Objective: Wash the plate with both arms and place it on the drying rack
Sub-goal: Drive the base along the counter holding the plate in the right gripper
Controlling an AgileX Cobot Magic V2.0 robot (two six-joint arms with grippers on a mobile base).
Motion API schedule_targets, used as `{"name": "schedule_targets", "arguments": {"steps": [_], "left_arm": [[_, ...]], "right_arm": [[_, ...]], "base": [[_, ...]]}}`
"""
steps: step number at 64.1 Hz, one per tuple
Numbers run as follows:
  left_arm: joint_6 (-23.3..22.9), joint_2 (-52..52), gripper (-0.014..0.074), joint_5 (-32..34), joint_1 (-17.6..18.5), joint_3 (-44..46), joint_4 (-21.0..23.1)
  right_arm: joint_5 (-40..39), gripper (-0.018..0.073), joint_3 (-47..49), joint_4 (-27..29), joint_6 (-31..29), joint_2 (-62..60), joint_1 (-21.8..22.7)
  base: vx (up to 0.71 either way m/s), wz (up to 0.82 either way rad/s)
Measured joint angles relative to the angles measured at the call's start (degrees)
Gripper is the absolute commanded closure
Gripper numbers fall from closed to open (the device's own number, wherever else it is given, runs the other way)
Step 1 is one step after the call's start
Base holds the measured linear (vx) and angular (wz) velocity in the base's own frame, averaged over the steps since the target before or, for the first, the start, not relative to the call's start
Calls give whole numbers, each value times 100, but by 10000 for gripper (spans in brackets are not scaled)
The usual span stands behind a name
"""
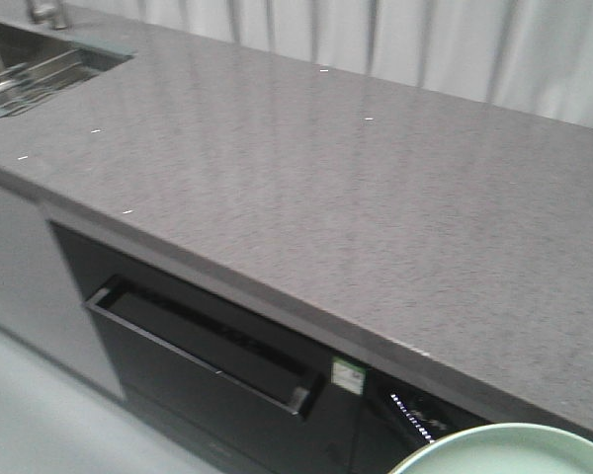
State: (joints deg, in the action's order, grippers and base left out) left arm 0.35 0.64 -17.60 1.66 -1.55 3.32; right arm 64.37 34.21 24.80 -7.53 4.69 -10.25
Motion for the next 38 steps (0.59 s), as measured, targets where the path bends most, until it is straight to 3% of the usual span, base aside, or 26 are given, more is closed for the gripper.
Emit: {"name": "schedule_targets", "arguments": {"steps": [38], "left_arm": [[0,0,603,0,0,0,0]], "right_arm": [[0,564,0,0,0,0,0]], "base": [[-9,52]]}}
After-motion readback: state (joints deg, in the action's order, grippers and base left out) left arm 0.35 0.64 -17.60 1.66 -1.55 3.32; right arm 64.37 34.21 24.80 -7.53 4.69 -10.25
